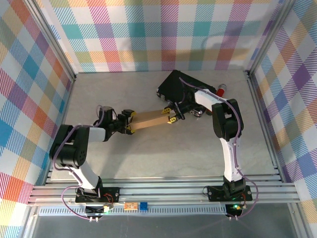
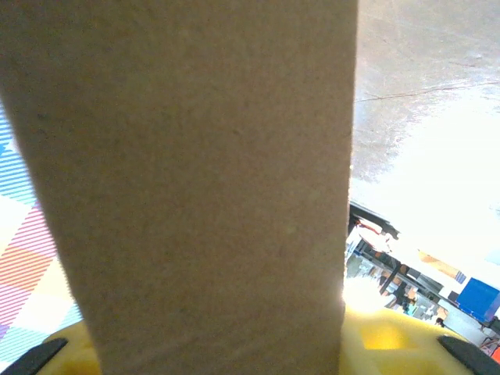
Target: Fold the paper box
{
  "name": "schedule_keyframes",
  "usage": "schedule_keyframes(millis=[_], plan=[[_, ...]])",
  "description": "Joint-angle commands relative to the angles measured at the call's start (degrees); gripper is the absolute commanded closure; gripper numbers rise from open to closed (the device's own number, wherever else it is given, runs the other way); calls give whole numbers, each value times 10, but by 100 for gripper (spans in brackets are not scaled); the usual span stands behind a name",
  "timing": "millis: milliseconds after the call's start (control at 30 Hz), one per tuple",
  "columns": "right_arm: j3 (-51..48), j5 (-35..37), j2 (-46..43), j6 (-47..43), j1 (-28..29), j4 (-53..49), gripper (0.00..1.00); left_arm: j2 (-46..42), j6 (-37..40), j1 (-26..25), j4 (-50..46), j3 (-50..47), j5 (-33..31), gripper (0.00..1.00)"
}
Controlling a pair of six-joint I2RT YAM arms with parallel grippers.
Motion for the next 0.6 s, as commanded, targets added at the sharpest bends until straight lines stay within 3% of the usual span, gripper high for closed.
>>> schedule_keyframes(millis=[0, 233, 567], plan=[[13, -22, 8, 4, 3, -17, 63, 22, -94, -12, 152, -18, -5, 33], [19, -17, 17, -8, 2, -27, 57, 16, -123, -22, 164, -22, -17, 49], [32, -3, 22, -14, 2, -33, 49, -51, -88, -41, -37, 18, -27, 68]])
